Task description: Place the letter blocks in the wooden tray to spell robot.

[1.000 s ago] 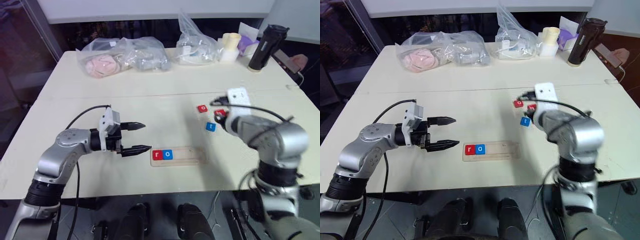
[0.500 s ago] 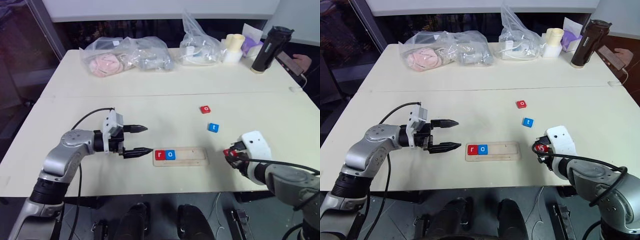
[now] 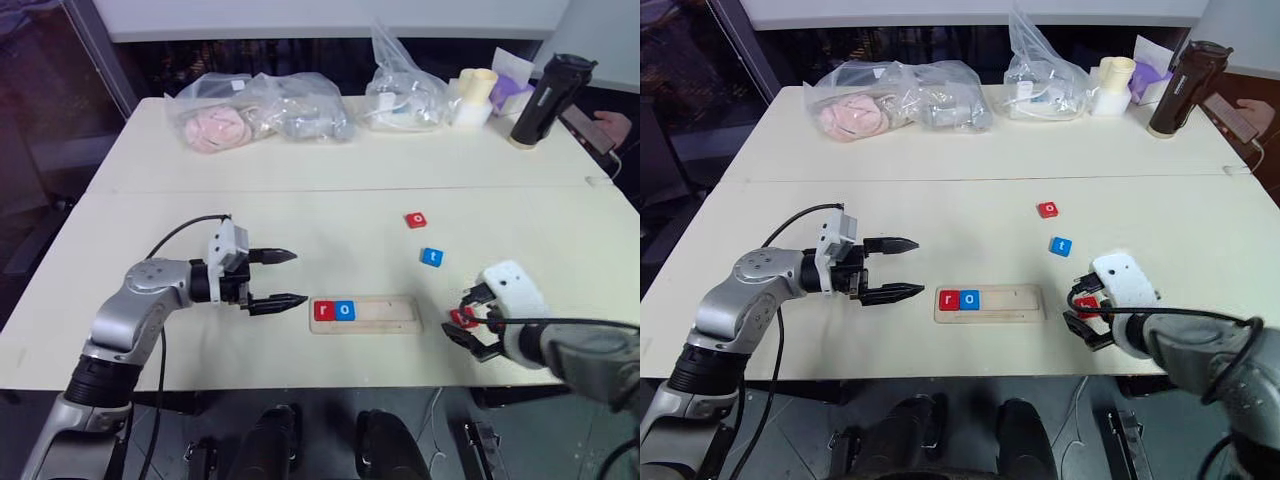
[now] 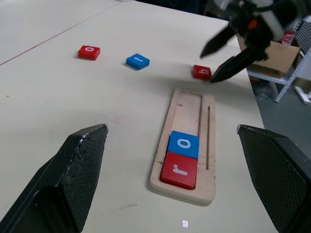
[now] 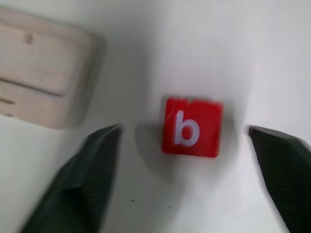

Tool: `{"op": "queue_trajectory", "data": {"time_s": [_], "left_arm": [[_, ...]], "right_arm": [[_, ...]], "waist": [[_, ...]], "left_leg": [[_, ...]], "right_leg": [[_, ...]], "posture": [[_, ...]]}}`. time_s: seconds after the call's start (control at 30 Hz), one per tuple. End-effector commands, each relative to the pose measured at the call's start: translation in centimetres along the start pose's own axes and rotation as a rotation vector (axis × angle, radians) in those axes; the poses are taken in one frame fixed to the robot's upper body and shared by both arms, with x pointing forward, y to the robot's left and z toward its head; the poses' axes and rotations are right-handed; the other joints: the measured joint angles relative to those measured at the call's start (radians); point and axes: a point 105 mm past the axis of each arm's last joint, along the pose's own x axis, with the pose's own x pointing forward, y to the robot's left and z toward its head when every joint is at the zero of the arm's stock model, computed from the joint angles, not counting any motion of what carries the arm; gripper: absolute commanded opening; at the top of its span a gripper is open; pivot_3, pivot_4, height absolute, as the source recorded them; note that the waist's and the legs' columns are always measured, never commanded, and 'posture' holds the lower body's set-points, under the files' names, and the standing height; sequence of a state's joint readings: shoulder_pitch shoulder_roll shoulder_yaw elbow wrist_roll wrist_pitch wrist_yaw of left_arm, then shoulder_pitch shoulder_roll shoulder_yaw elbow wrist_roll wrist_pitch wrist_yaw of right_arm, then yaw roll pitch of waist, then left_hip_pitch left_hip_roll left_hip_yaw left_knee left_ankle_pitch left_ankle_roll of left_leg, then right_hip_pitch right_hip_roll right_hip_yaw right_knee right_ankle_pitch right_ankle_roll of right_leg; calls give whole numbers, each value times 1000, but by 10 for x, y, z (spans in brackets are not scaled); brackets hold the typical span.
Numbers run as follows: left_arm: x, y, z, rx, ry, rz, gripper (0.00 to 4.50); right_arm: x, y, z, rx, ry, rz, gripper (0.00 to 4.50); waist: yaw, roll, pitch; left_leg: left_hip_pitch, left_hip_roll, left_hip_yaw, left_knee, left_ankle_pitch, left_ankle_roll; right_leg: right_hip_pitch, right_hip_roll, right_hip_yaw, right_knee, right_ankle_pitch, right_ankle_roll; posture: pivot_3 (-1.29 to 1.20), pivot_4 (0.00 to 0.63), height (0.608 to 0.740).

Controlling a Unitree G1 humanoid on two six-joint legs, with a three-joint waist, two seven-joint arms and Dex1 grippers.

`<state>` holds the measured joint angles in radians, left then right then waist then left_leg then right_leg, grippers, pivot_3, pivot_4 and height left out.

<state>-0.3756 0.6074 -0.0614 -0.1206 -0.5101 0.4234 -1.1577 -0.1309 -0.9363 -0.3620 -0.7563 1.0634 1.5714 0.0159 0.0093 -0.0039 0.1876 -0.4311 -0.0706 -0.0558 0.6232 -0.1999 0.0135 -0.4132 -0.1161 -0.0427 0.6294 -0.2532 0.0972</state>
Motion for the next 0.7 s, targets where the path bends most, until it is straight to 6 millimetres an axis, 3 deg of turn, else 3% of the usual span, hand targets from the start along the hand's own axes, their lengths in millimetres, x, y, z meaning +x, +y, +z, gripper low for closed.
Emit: {"op": "queue_trajectory", "data": {"time_s": [0.03, 0.13, 0.37, 0.7], "left_arm": [[-1, -1, 9, 43, -14, -10, 4500], [-1, -2, 11, 43, -15, -14, 4500], [-4, -13, 11, 36, 7, -69, 4500], [-9, -23, 14, 53, 17, -88, 4500]], "right_arm": [[-15, 4, 29, -204, -133, 120, 4433], [-19, -10, 42, -468, -214, 170, 4433], [5, -40, 21, -796, -191, 294, 4433], [24, -48, -5, -800, -92, 503, 4433]], "waist": [[3, -1, 1], [5, -2, 1], [1, -2, 2], [4, -1, 2]], "left_leg": [[0, 0, -1, 1, 0, 0], [0, 0, -1, 1, -1, 1], [0, -1, 0, 2, -3, 4], [0, -1, 0, 3, -3, 4]], "right_leg": [[1, 0, -1, -1, 0, 0], [3, 0, -3, -3, -3, 4], [6, -2, -3, -13, 3, 5], [6, -2, -2, -12, 3, 5]], "posture": [[0, 150, 738], [0, 150, 738], [0, 150, 738], [0, 150, 738]]}}
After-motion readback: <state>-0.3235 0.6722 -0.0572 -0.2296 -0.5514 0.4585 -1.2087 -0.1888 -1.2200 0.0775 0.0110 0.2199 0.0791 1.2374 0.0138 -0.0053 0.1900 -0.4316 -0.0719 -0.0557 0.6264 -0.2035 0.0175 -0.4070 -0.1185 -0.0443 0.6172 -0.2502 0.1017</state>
